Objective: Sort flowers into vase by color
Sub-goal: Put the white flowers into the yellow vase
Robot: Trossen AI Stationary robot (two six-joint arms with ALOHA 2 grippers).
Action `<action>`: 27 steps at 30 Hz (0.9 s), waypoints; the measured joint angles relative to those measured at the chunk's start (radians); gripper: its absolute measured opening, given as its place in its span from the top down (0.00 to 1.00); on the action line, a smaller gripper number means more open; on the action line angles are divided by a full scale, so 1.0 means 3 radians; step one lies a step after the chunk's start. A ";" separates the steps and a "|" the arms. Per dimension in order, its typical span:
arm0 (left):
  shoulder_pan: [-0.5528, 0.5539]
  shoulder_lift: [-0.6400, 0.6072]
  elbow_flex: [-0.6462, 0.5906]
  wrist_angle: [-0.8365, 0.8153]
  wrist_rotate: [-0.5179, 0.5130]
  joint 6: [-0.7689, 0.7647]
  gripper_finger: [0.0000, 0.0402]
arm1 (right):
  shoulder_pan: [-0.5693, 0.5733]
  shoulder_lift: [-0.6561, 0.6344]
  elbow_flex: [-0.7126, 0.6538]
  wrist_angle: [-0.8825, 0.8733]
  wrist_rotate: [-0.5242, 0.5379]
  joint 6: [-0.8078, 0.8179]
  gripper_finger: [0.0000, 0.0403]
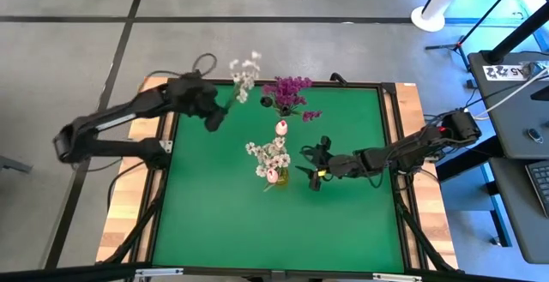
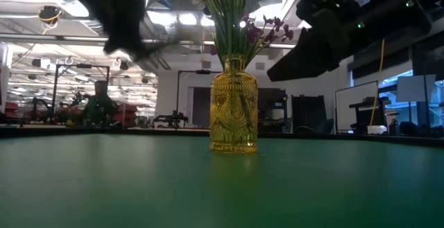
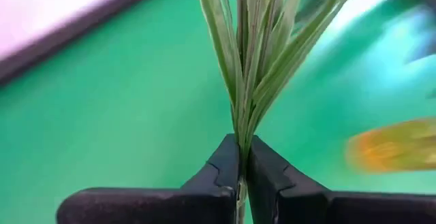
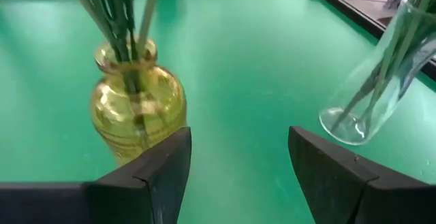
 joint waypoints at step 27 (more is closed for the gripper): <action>-0.2742 -0.0716 -0.1223 0.4265 -0.0545 0.0272 0.99 | -0.0001 -0.0080 0.0000 -0.0422 0.0233 0.0340 0.39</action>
